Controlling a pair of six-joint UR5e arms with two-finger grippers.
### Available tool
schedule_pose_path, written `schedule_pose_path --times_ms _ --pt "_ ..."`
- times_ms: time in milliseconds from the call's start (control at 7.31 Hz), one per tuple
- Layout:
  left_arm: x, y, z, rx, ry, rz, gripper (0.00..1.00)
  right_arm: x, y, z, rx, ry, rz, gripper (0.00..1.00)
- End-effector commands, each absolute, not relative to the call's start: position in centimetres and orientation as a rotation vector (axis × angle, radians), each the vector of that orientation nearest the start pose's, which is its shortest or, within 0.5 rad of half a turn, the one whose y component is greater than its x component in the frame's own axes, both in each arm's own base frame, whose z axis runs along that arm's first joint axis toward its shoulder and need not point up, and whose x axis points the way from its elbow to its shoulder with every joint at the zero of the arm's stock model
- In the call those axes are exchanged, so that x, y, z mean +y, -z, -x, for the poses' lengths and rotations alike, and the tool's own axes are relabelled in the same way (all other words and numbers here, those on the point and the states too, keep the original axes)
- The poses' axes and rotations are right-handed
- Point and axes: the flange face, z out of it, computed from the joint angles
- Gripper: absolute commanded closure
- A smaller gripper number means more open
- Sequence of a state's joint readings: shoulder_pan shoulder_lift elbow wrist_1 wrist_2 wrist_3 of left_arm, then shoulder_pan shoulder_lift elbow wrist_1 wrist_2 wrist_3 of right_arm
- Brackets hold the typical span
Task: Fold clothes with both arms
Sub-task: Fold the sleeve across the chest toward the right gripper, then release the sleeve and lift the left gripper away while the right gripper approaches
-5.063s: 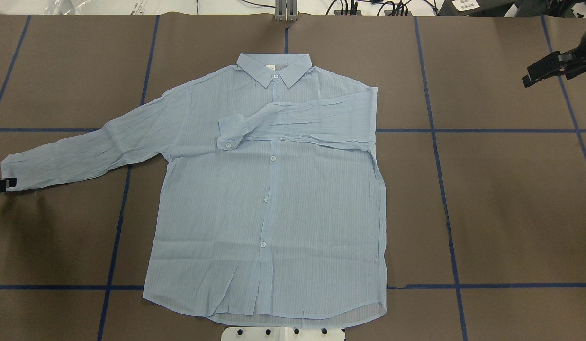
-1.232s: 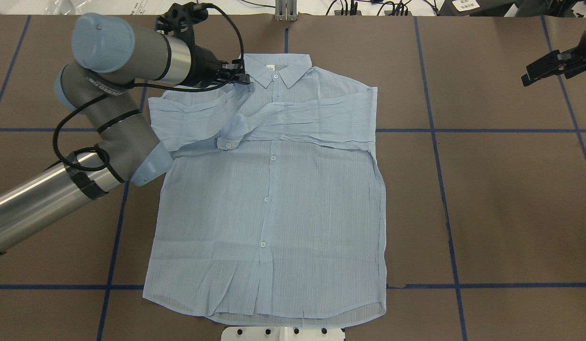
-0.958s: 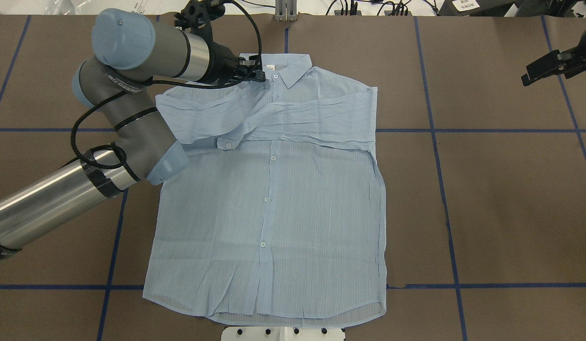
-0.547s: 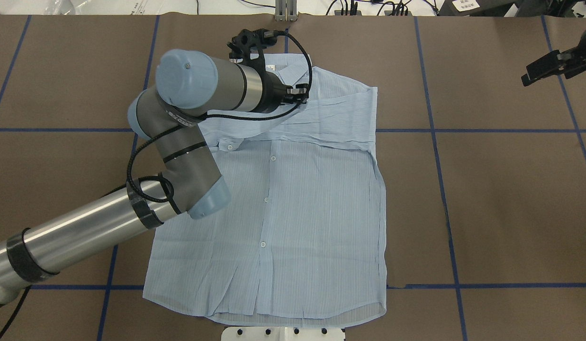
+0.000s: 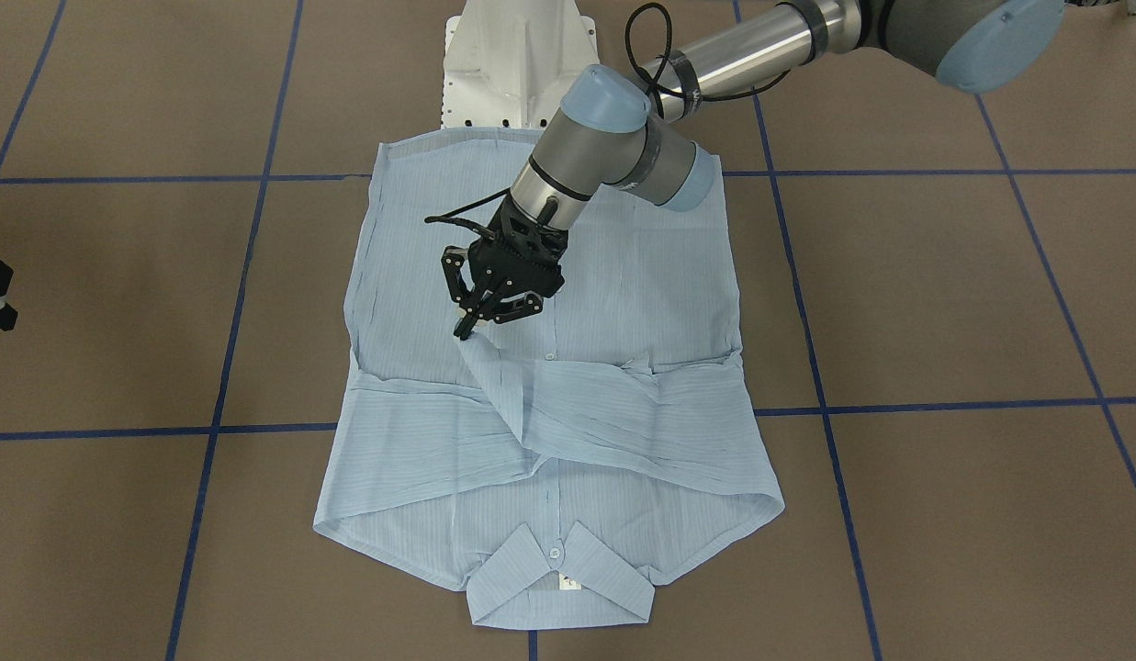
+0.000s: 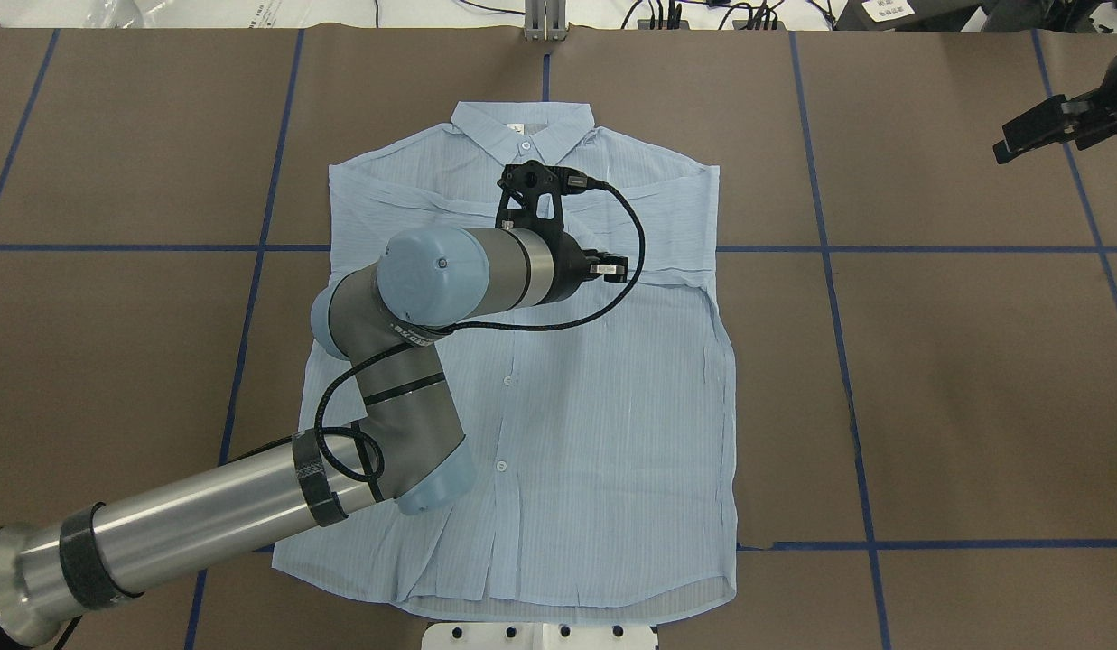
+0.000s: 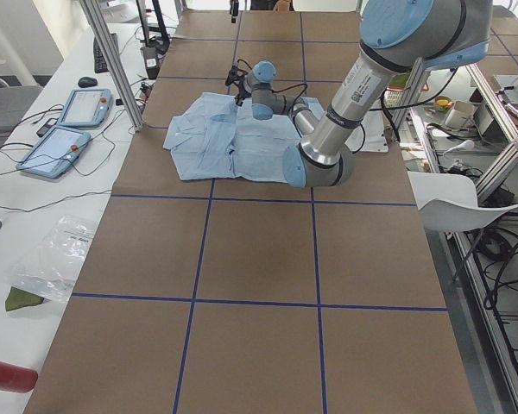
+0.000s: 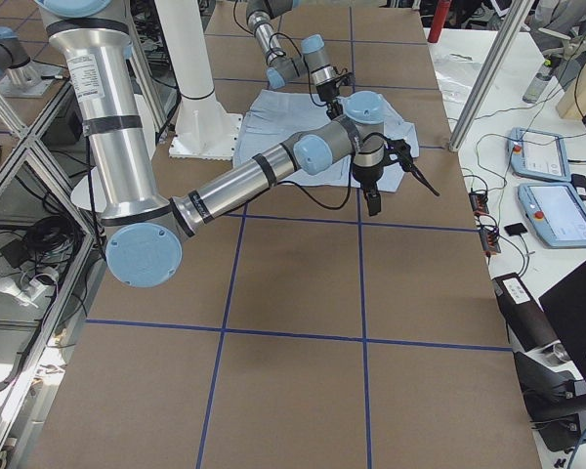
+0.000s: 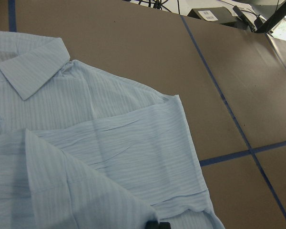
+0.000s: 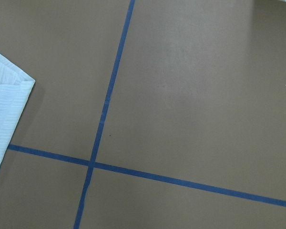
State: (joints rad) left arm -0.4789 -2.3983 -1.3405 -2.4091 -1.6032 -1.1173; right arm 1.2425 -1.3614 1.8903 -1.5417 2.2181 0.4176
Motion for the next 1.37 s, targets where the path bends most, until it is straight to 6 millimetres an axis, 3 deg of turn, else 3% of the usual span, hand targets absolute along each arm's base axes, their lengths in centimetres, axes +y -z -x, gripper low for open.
schedule_pose_path --times_ms 0,274,411,547,821,958,1232 --pt "-45.3 -14.5 -60.9 1.297 -0.012 -0.605 0.00 -54.7 -39.4 10.9 -0.783 0.096 -0.273 0.00" --pt "-45.9 -15.1 -60.4 1.289 -0.014 -0.598 0.00 -54.9 -38.7 11.1 -0.791 0.079 -0.274 0.00" --pt "-47.1 -16.3 -59.4 1.280 -0.021 -0.575 0.00 -55.0 -37.8 12.0 -0.801 0.063 -0.269 0.00" --pt "-48.8 -18.1 -57.9 1.253 -0.026 -0.580 0.00 -55.4 -35.2 14.6 -0.828 0.043 -0.264 0.00" --pt "-52.5 -23.0 -52.7 1.182 -0.141 -0.612 0.00 -55.1 -28.5 25.6 -0.818 0.003 -0.289 0.00" --pt "-54.4 -24.9 -49.2 1.153 -0.215 -0.638 0.00 -55.3 -26.0 29.6 -0.820 -0.006 -0.294 0.00" --pt "-57.7 -30.4 -39.9 1.103 -0.328 -0.655 0.00 -57.5 -21.7 37.9 -0.799 -0.050 -0.290 0.00"
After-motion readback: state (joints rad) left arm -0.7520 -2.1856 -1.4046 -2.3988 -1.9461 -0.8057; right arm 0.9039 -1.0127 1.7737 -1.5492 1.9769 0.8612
